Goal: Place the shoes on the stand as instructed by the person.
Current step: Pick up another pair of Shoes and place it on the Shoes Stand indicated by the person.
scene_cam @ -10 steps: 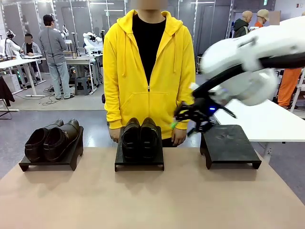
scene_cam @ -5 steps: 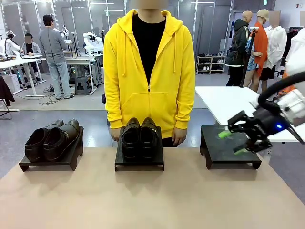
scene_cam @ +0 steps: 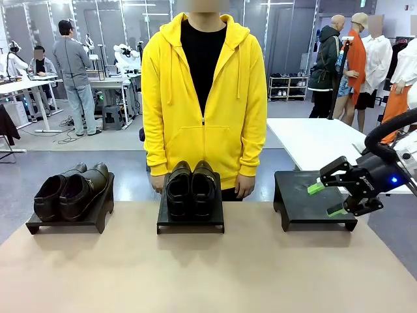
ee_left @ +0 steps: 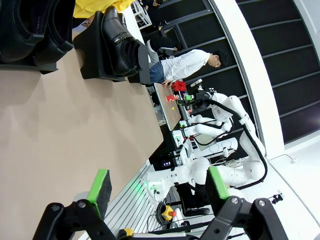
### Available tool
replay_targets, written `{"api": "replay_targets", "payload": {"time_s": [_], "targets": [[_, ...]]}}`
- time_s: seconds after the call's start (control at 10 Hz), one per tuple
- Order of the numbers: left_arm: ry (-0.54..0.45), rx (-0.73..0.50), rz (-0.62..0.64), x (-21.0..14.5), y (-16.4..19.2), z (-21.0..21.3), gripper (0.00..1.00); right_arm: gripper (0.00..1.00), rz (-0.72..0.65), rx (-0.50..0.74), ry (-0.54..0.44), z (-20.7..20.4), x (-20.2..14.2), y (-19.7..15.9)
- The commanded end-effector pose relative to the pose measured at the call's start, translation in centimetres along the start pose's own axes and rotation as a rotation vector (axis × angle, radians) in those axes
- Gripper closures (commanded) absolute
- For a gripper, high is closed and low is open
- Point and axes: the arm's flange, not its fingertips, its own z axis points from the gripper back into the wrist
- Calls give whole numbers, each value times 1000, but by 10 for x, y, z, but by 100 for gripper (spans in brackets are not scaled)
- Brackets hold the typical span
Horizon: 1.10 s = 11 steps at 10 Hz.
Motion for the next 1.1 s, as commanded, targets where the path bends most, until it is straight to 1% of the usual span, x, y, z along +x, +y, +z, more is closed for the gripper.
{"api": "replay_targets", "payload": {"time_s": [0.0, 0.2, 0.3, 0.4, 0.5, 0.6, 0.7, 0.9, 1.0], "targets": [[-16, 2, -22, 0, -2, -2, 4, 23, 4, -1, 4, -1, 5, 2], [-16, 2, -22, 0, -2, -2, 4, 23, 0, -1, 1, 0, 1, 0], [-16, 2, -22, 0, -2, -2, 4, 23, 10, 74, 10, 31, 1, -10], [-16, 2, -22, 0, -2, -2, 4, 23, 3, 161, 13, 57, 2, -30], [-16, 2, -22, 0, -2, -2, 4, 23, -8, 197, 40, 77, 1, -57], [-16, 2, -22, 0, -2, -2, 4, 23, -39, 253, 16, 92, 2, -84], [-16, 2, -22, 0, -2, -2, 4, 23, -32, 320, 31, 109, -1, -112], [-16, 2, -22, 0, -2, -2, 4, 23, -21, 460, 65, 129, -2, -150], [-16, 2, -22, 0, -2, -2, 4, 23, -18, 497, 73, 131, -4, -166]]}}
